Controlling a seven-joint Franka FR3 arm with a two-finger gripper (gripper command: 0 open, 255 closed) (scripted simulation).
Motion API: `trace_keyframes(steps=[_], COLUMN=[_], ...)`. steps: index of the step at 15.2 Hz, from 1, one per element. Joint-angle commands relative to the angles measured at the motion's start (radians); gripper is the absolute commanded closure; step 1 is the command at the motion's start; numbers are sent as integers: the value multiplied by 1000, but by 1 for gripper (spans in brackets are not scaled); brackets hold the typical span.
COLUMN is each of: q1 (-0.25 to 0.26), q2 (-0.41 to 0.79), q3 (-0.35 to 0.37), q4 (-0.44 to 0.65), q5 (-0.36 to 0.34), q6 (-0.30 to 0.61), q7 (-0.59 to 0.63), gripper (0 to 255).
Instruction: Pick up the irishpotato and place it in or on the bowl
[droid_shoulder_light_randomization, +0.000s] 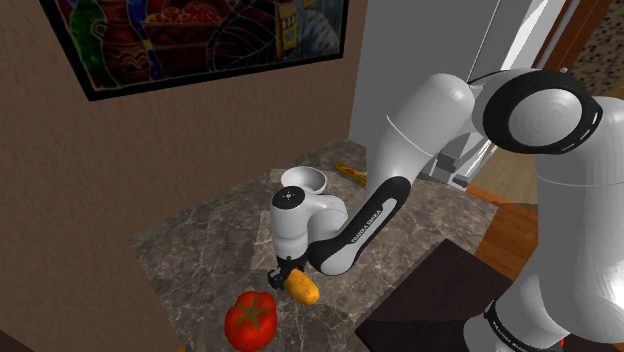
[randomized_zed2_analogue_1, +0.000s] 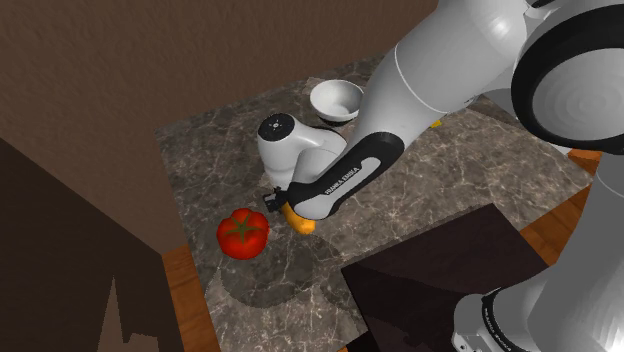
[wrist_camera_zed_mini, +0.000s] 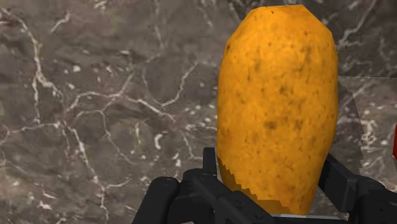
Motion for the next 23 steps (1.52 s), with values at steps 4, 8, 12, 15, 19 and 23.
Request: trace_keyframes(steps=[4,8,12,15,19,23], q1=[-17,-39,-58,-71,-86,-99], q2=[-36,-84,-131,-166,-210,-254], q3=[23,52,78,96,117,133], q4=[-8,-15,-18,-18,-14,-7], q5=[30,71,113,145,187,227], q6=[-27,-64,-102,-131,-172,-214], q7=[-23,-54,-85,-108,-140,-170], gripper=[255,255,255,255,255,255])
